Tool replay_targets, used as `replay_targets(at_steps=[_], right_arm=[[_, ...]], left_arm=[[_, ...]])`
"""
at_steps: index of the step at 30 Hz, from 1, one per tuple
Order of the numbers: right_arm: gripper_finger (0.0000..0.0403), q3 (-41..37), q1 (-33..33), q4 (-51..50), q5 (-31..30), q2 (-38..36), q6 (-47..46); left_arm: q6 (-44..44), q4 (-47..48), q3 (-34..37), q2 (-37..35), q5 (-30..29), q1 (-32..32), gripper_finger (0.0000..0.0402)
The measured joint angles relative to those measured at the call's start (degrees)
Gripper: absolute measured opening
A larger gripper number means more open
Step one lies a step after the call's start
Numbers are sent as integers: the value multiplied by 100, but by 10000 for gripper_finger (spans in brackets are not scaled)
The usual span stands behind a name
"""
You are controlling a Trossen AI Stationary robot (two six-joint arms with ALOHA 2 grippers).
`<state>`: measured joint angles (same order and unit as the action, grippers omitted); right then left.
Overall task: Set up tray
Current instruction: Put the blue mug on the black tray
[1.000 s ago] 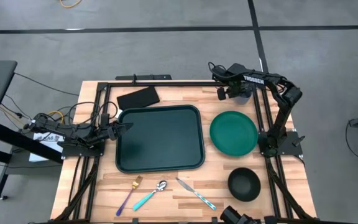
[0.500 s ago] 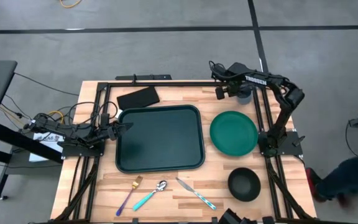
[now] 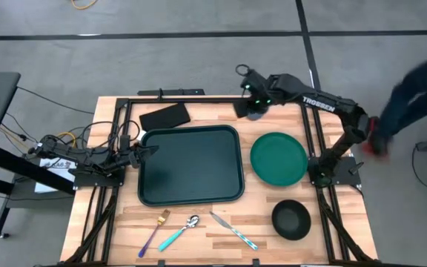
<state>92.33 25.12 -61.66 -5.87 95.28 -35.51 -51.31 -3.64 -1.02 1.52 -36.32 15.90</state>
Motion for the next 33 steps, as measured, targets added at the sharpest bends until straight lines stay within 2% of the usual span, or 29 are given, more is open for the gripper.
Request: replay_targets(at_steps=[10, 17, 25, 33], right_arm=[[1, 859, -1181, 57, 236, 1207, 449], [1, 1265, -1674, 33, 322, 1927, 556], [0, 1384, -1518, -14, 254, 2446, 606], [1, 1382, -1186, 71, 236, 2600, 728]], left_arm=[[17, 0, 0, -2, 62, 1, 98], [17, 0, 4, 0, 322, 2, 98], [140, 0, 4, 0, 444, 4, 98], [170, 0, 4, 0, 463, 4, 98]])
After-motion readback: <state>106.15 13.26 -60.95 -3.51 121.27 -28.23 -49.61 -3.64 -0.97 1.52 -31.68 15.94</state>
